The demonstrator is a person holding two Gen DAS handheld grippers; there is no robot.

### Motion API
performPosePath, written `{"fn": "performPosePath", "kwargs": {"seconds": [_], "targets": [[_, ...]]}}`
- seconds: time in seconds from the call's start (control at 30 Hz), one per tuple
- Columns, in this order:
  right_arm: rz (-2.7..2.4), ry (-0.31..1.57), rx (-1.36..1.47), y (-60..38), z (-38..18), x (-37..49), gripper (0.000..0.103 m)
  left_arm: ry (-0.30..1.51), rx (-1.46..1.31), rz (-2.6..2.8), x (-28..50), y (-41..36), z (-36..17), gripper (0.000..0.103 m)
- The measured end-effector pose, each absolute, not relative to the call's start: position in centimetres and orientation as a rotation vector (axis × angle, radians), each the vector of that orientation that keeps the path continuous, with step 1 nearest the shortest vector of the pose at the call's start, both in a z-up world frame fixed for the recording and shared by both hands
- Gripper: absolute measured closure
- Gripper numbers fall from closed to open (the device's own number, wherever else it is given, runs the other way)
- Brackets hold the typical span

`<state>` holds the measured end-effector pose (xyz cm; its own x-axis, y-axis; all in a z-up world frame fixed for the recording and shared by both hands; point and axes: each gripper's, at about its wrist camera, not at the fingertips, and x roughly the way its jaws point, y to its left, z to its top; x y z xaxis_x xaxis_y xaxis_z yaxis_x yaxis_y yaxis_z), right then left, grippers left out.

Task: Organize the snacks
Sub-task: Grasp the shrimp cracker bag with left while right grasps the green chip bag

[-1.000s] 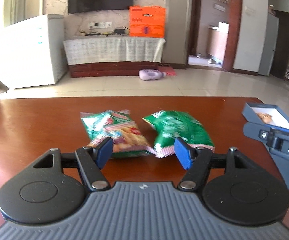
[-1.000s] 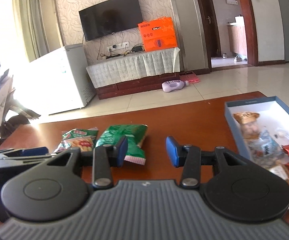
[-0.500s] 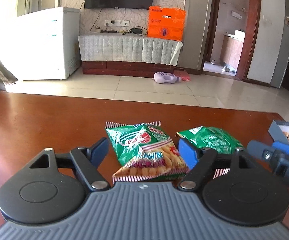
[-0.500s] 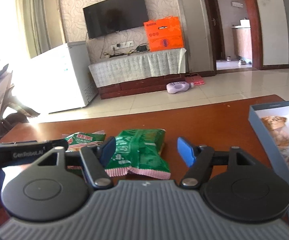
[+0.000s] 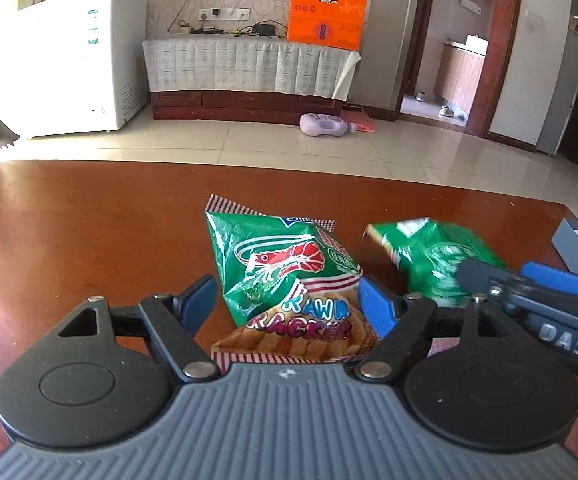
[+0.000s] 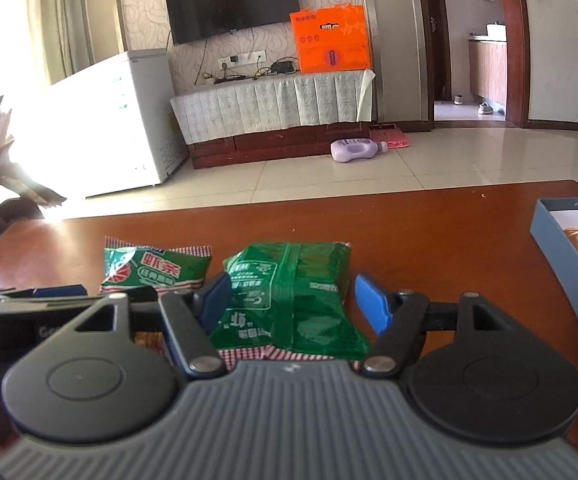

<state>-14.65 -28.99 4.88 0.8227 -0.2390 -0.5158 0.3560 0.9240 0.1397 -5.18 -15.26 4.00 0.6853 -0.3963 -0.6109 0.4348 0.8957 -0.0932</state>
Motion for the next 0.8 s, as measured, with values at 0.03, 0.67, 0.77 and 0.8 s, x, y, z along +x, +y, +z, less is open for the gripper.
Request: {"fn": "performPosePath", "kwargs": {"seconds": [0.03,0.67,0.77,0.8], "targets": [[-0.331,0.524,0.237,-29.0,4.8,-14.4,0.028,0.672,0.059,-0.458,-5.1,-15.2,3.9,0.022],[-0.456,0.543,0.623,-32.9,4.3,-12.1,0.027,0.725,-0.023,-0.513,-3.2,-14.9,2.8,0.015],[-0.502,0.528,0.63,-32.8,4.0,-11.5,0.027,0.73,-0.031,-0.515,-3.0,-14.7,2.7,0.014],[-0.515,0.525,0.629,-32.7,3.9,-11.2,0.027,0.731,-0.033,-0.516,-3.0,-14.7,2.7,0.014]]}}
